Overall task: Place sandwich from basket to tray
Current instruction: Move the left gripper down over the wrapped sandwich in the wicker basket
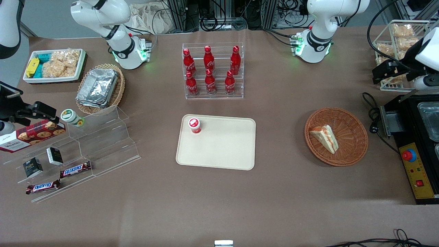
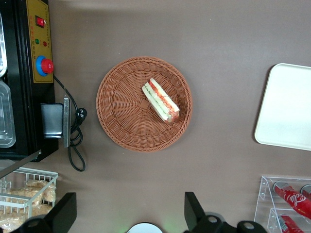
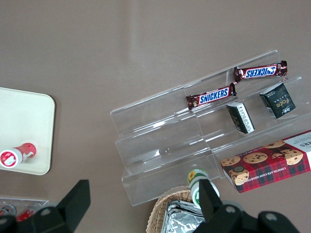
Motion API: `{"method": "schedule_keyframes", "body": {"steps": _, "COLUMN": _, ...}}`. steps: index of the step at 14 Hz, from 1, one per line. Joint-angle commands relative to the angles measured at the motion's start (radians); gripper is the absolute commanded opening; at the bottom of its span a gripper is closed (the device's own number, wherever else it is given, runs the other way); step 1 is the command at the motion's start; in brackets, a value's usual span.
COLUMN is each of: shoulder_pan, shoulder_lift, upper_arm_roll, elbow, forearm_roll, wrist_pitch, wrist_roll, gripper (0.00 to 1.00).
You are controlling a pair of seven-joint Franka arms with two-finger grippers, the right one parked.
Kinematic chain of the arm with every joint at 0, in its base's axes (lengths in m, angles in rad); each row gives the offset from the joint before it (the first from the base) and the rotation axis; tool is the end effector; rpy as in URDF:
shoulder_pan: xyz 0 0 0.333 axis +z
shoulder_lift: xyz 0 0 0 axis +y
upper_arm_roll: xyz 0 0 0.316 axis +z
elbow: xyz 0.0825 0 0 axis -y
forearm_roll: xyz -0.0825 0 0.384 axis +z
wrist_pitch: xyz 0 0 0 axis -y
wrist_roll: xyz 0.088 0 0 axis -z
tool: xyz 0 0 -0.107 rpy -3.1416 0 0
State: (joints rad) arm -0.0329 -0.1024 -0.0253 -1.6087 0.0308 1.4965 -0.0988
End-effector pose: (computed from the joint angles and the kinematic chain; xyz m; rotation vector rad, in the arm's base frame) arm 0.5139 -0.0272 0.6550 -3.1069 -0.0666 0.0112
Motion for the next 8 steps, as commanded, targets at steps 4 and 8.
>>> {"method": "schedule_keyframes", "body": {"steps": 4, "shoulder_pan": 0.001, "shoulder_lift": -0.025, "upper_arm_roll": 0.005, "elbow": -0.017, "forearm_roll": -0.002, "wrist_pitch": -0.009, "wrist_roll": 0.025, "gripper": 1.00}}
{"method": "schedule_keyframes", "body": {"steps": 8, "shoulder_pan": 0.004, "shoulder_lift": 0.035, "upper_arm_roll": 0.005, "elbow": -0.030, "forearm_roll": -0.009, "wrist_pitch": 0.007, "wrist_roll": -0.135, "gripper": 1.00}}
